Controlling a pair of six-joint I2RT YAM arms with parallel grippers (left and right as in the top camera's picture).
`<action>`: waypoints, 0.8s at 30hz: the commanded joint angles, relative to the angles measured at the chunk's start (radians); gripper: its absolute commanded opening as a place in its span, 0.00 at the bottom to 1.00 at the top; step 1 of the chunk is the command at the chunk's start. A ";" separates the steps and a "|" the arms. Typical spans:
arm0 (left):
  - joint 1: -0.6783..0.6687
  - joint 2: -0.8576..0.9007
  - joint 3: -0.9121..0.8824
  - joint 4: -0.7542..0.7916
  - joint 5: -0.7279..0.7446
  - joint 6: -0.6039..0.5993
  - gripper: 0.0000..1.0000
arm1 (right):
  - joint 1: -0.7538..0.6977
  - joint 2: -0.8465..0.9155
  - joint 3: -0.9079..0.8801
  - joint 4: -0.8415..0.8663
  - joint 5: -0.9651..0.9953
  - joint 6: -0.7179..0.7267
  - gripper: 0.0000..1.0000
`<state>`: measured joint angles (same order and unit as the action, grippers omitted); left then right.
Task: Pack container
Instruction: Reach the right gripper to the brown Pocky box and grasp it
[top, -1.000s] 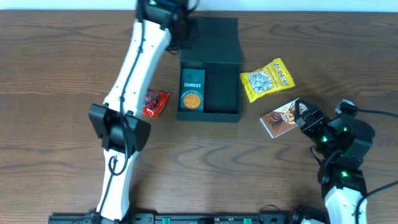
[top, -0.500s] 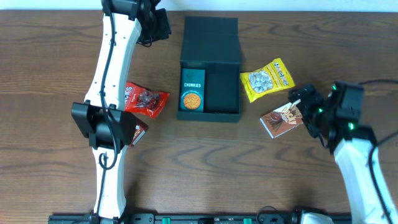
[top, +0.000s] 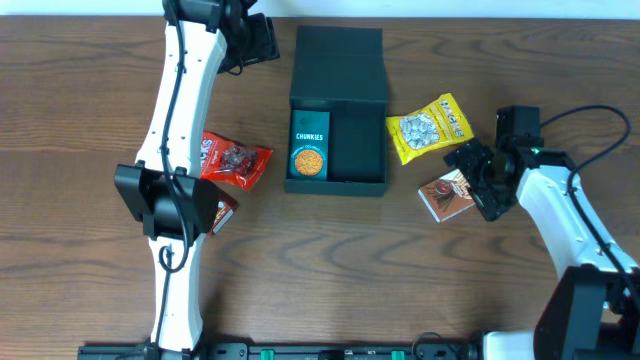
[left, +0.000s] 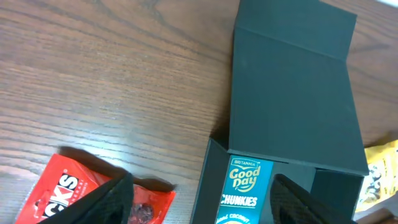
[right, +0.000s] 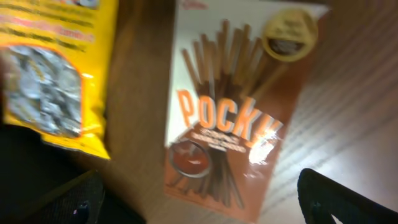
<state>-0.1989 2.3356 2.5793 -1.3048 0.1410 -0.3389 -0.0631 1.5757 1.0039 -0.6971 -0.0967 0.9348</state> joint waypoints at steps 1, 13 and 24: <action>0.005 -0.015 0.013 -0.004 -0.022 0.003 0.74 | 0.013 -0.005 0.014 0.033 0.026 -0.034 0.99; 0.005 -0.015 0.013 -0.003 -0.021 0.003 0.76 | 0.029 0.062 0.014 0.004 0.067 -0.042 0.99; 0.005 -0.015 0.013 -0.004 -0.021 0.003 0.93 | 0.029 0.194 0.014 0.023 0.016 -0.037 0.99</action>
<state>-0.1989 2.3356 2.5793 -1.3052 0.1299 -0.3397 -0.0425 1.7390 1.0061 -0.6819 -0.0658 0.8810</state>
